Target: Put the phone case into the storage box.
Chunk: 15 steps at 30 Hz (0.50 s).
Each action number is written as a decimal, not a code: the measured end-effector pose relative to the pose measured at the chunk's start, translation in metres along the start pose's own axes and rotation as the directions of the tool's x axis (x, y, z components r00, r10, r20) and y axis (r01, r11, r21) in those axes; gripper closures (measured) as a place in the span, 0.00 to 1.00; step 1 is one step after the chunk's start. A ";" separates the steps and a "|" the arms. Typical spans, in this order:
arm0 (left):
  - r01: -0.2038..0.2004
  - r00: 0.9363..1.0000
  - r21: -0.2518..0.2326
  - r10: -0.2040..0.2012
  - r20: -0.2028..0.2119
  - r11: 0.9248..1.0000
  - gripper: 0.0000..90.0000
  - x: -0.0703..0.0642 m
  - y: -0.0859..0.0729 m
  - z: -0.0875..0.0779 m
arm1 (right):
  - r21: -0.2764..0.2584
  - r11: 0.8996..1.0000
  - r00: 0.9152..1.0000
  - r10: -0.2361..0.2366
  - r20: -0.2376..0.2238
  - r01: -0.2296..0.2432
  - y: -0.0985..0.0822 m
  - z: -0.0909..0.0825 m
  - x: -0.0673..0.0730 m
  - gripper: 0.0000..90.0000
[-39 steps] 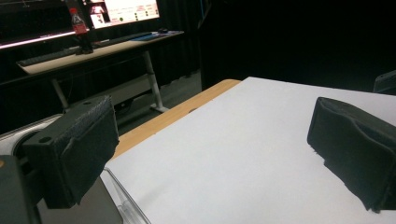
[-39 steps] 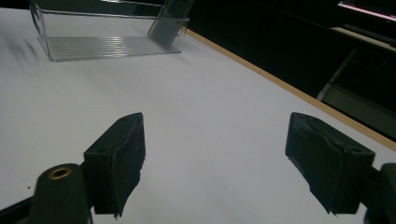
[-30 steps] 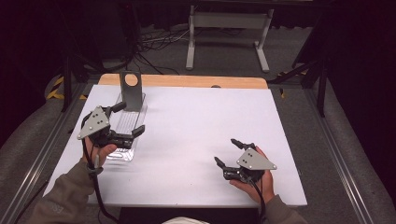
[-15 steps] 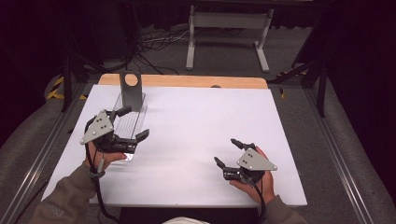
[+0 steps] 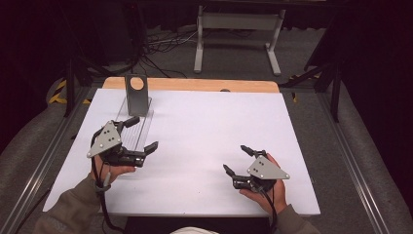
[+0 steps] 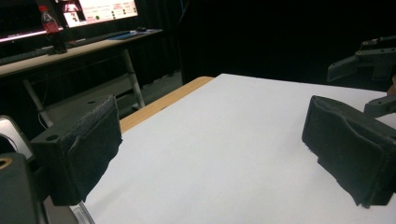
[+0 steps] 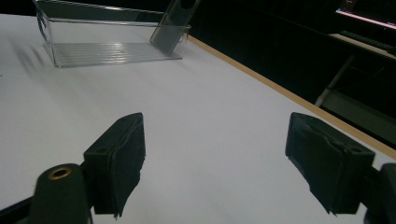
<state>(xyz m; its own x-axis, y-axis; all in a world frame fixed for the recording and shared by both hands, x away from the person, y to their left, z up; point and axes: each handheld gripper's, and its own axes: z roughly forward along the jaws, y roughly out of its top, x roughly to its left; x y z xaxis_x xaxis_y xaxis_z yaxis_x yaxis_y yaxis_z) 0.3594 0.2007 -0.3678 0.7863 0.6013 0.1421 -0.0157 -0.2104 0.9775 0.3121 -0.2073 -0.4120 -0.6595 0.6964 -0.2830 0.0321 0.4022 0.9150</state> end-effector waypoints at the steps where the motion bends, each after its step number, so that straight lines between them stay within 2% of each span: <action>1: 0.000 1.000 -0.004 0.000 0.000 1.000 0.06 -0.002 -0.001 0.000 | 0.000 1.000 1.000 0.000 0.002 0.000 0.000 0.000 0.000 0.23; 3: 0.000 1.000 0.000 0.000 0.010 1.000 0.06 -0.005 -0.003 0.000 | -0.003 1.000 1.000 0.003 0.001 -0.003 0.000 0.000 -0.001 0.23; 8: -0.015 1.000 0.000 0.015 0.001 1.000 0.06 -0.009 -0.004 -0.003 | -0.003 1.000 1.000 0.001 0.000 -0.001 0.001 -0.001 -0.001 0.23; 10: -0.005 1.000 0.001 0.005 0.010 1.000 0.06 -0.010 -0.004 -0.003 | -0.006 1.000 1.000 0.003 0.001 -0.003 0.002 -0.002 0.000 0.23; 15: -0.013 1.000 0.004 0.013 0.020 1.000 0.06 -0.014 -0.006 -0.002 | -0.015 1.000 1.000 0.006 -0.003 -0.006 0.004 -0.005 0.000 0.23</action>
<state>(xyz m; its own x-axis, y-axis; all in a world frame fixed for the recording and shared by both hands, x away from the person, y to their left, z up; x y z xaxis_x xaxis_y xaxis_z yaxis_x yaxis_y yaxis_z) 0.3470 0.1952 -0.3748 0.7985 0.5827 0.1513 -0.0233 -0.2211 0.9750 0.3085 -0.2085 -0.4065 -0.6618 0.6969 -0.2764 0.0250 0.3890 0.9209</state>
